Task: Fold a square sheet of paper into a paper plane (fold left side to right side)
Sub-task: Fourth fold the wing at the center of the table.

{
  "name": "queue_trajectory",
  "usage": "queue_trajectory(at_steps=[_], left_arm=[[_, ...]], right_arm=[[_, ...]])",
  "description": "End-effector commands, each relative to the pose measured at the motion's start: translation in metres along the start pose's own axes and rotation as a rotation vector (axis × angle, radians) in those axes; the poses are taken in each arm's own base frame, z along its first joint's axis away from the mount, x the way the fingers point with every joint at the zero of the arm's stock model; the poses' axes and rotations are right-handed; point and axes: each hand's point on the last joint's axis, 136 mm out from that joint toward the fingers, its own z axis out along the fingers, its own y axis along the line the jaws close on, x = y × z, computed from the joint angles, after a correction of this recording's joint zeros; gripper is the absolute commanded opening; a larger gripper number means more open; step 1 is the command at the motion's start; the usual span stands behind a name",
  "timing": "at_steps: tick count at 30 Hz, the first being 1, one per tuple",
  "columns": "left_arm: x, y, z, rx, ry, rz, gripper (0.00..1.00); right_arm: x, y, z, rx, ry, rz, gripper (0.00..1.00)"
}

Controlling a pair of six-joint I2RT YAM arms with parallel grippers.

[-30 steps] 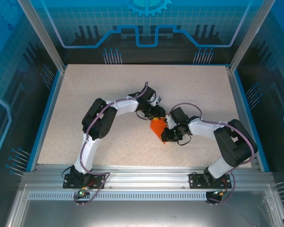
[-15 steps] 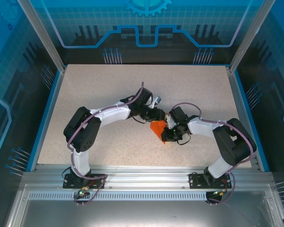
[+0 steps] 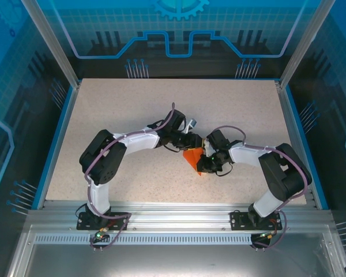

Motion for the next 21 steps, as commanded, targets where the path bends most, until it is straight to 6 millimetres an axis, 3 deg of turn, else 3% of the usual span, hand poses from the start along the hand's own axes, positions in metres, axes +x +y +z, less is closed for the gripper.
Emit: queue_trajectory(at_steps=[1,7,21], left_arm=[[0.010,0.025,-0.008,-0.063,0.001,-0.058,0.33],[0.014,0.029,-0.009,-0.054,0.007,-0.070,0.24],[0.023,0.031,0.023,-0.015,0.076,-0.097,0.13]], right_arm=[[0.025,-0.032,0.014,0.132,0.084,-0.027,0.13],[0.025,-0.032,0.014,0.130,0.085,-0.024,0.14],[0.025,-0.033,0.014,0.135,0.085,-0.022,0.14]])
